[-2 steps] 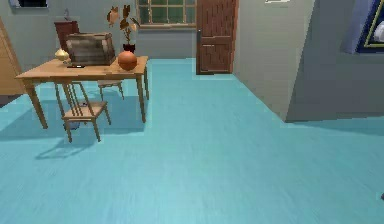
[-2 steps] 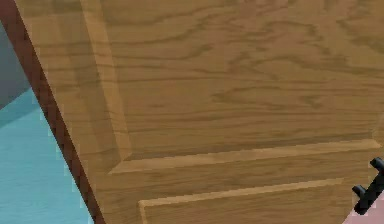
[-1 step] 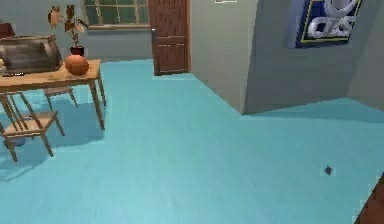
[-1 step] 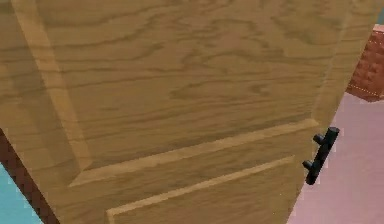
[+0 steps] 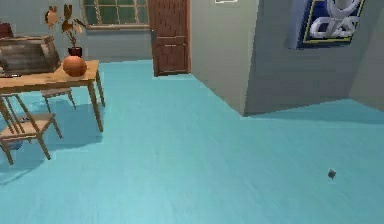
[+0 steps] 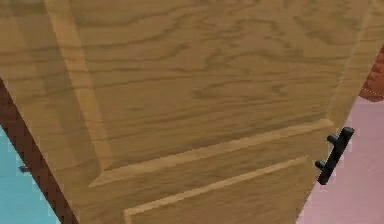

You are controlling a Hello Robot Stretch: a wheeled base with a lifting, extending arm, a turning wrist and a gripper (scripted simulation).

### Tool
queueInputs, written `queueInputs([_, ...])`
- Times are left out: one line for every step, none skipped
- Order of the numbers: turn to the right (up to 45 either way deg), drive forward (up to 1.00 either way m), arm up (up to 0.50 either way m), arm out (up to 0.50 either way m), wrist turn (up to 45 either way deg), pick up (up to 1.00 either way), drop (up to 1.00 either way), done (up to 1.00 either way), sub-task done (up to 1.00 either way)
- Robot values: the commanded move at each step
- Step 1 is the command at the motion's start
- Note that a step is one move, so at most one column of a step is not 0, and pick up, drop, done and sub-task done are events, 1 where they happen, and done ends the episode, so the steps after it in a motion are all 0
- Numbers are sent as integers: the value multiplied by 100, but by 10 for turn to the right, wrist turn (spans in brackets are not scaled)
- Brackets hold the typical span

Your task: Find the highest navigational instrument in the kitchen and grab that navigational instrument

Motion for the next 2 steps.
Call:
queueInputs([-180, 0, 0, 0, 0, 0, 0, 0, 0])
queueInputs([0, 30, 0, 0, 0, 0, 0, 0, 0])
